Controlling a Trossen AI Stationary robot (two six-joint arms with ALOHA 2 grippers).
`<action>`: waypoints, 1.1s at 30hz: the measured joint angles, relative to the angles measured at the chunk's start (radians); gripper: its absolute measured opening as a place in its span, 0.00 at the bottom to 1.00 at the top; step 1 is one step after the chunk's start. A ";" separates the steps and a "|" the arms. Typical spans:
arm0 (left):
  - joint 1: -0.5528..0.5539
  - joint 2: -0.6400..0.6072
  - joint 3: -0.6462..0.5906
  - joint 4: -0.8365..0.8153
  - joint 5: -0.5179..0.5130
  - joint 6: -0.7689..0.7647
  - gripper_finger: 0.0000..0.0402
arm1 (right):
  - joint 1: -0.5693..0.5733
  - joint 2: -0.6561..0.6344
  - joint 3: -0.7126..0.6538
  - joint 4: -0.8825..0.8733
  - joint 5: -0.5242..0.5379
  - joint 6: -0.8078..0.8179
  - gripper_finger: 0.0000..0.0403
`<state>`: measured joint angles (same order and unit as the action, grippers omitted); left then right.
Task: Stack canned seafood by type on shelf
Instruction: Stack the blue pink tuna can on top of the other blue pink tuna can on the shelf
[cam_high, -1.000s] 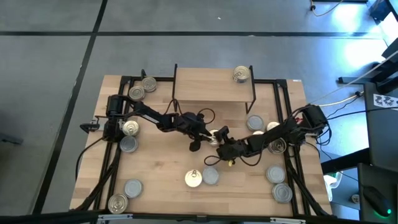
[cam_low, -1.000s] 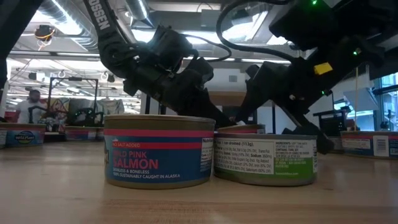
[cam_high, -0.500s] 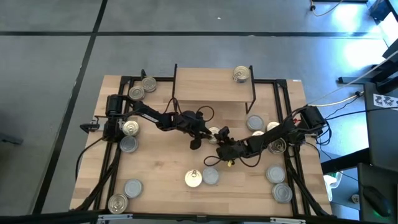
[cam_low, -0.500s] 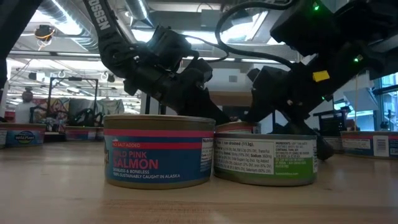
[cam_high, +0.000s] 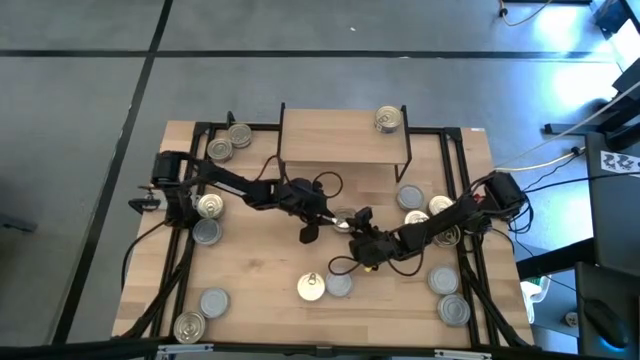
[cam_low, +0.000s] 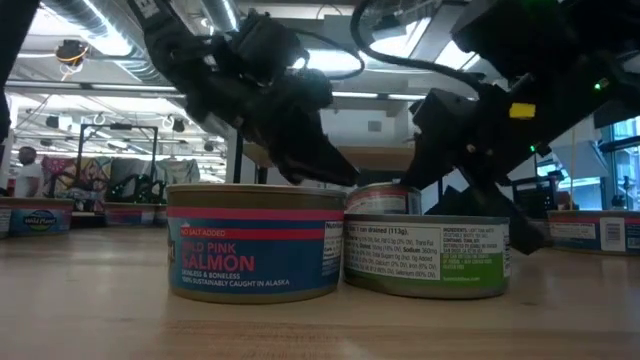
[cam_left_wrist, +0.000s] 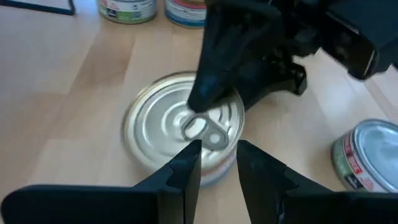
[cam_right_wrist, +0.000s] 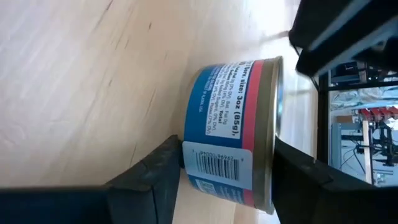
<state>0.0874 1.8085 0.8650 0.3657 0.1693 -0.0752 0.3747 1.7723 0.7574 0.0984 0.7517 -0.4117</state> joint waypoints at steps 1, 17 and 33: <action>0.001 -0.017 0.000 -0.029 -0.009 0.004 0.25 | 0.003 -0.007 0.000 -0.009 0.001 0.016 0.48; -0.048 -0.057 0.003 -0.148 -0.086 0.061 0.25 | 0.003 -0.025 0.002 -0.030 -0.018 0.105 0.48; -0.076 -0.057 0.004 -0.220 -0.107 0.123 0.25 | 0.004 -0.029 0.004 -0.045 -0.026 0.140 0.48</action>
<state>0.0117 1.7518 0.8688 0.1454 0.0620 0.0480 0.3786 1.7435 0.7612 0.0536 0.7261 -0.2714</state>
